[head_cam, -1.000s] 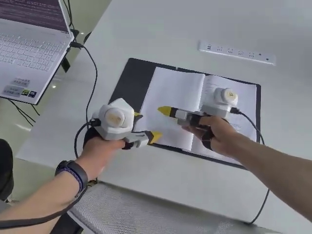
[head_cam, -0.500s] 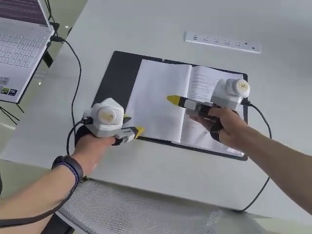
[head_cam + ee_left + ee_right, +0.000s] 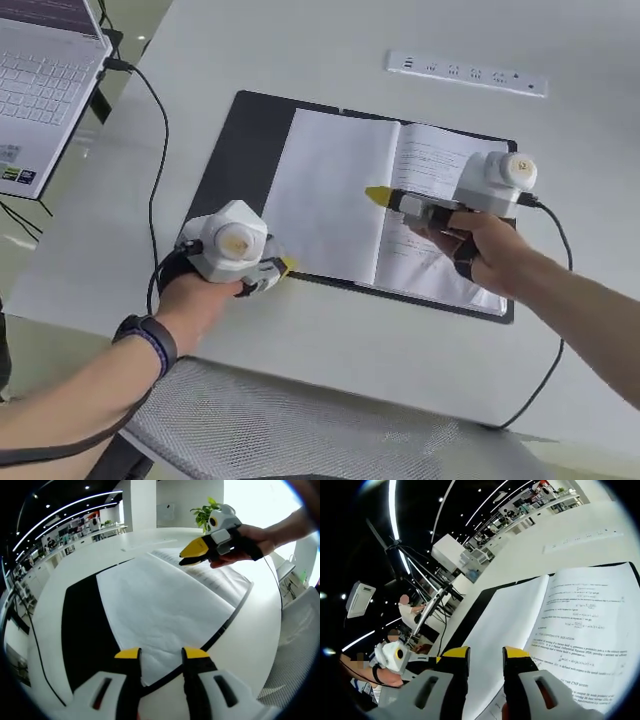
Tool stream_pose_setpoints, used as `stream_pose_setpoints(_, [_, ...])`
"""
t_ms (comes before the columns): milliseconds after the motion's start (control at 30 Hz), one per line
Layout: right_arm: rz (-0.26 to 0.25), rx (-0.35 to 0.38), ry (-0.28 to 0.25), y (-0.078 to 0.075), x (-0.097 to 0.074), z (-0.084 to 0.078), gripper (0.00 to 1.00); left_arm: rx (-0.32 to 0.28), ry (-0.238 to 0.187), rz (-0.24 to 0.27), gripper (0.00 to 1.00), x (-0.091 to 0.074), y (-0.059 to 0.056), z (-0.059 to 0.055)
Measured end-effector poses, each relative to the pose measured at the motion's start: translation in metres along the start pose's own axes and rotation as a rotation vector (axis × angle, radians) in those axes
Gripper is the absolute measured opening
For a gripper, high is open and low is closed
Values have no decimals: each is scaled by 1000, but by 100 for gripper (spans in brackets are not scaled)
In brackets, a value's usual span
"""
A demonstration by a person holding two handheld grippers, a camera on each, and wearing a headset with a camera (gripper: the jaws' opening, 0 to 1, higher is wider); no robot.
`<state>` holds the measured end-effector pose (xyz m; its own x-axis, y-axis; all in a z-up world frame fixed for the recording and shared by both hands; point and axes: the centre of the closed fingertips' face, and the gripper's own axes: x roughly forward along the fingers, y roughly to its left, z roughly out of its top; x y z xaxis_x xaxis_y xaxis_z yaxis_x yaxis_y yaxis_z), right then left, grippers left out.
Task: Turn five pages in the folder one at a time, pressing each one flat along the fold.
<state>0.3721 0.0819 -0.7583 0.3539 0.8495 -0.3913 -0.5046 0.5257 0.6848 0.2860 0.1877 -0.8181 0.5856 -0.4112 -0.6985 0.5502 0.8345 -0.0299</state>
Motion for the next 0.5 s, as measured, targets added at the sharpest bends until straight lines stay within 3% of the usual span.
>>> stream_pose_setpoints(200, [-23, 21, 7, -17, 8, 8, 17, -10, -5, 4, 31, -1, -1, 1])
stream_pose_setpoints(267, [-53, 13, 20, -28, 10, 8, 14, -14, -3, 5, 31, -1, 0, 1])
stream_pose_setpoints(400, [-44, 37, 1, -32, 14, 15, 12, -19, -3, 2, 30, -1, -1, 1])
stream_pose_setpoints(467, [-52, 30, 19, -33, 17, 11, 6, -23, -4, 3, 30, -1, -1, 2])
stream_pose_setpoints(500, [-82, 43, 17, -41, 15, 11, 1, -25, -4, 3, 30, 0, 0, 1])
